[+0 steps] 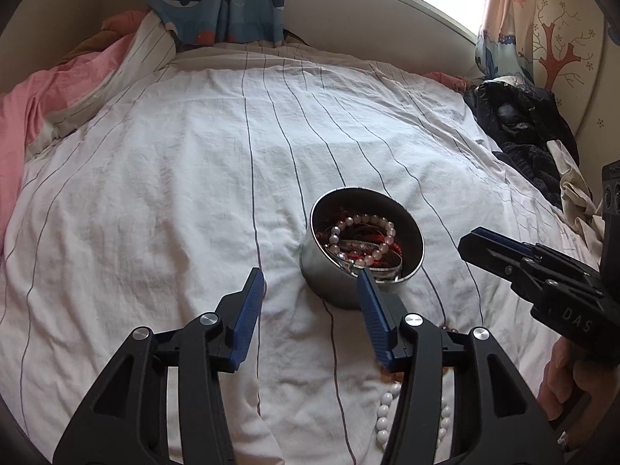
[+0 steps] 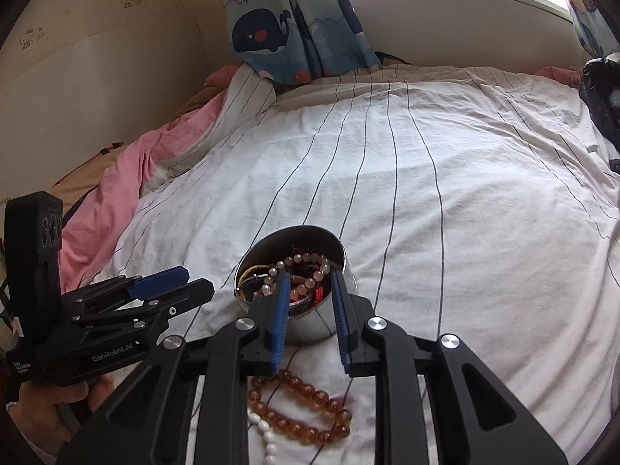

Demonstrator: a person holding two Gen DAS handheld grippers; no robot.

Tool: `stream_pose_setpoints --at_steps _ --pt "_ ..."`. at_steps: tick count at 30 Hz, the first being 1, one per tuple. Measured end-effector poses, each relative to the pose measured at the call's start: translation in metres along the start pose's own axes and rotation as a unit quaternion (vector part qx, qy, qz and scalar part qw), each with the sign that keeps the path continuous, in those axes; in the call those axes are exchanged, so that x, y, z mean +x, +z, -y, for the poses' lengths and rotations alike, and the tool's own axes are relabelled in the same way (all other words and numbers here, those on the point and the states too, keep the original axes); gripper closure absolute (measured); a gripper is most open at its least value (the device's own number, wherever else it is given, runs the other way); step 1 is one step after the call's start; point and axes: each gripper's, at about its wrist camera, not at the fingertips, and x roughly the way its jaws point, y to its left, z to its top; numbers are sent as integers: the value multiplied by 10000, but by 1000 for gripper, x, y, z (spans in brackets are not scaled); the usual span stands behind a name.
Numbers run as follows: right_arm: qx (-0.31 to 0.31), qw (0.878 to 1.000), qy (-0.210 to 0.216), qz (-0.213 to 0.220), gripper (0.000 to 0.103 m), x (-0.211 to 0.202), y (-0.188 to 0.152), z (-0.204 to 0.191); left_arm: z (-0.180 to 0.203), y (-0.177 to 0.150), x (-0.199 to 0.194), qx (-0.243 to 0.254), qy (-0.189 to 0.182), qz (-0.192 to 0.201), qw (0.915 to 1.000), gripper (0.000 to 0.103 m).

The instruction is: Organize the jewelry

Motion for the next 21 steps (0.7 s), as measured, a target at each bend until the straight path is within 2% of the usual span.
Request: stream_pose_setpoints --at_steps 3,8,14,21 --pt "4 9999 -38 -158 67 -16 -27 -2 9 -20 -9 214 63 -148 9996 48" --pt "109 9989 -25 -462 64 -21 -60 -4 17 -50 -19 488 202 -351 9980 45" --pt "-1 9987 -109 -507 63 -23 -70 -9 21 -73 -18 648 296 -518 9961 43" --pt "116 9983 -307 -482 60 -18 -71 1 33 -79 -17 909 339 -517 9939 40"
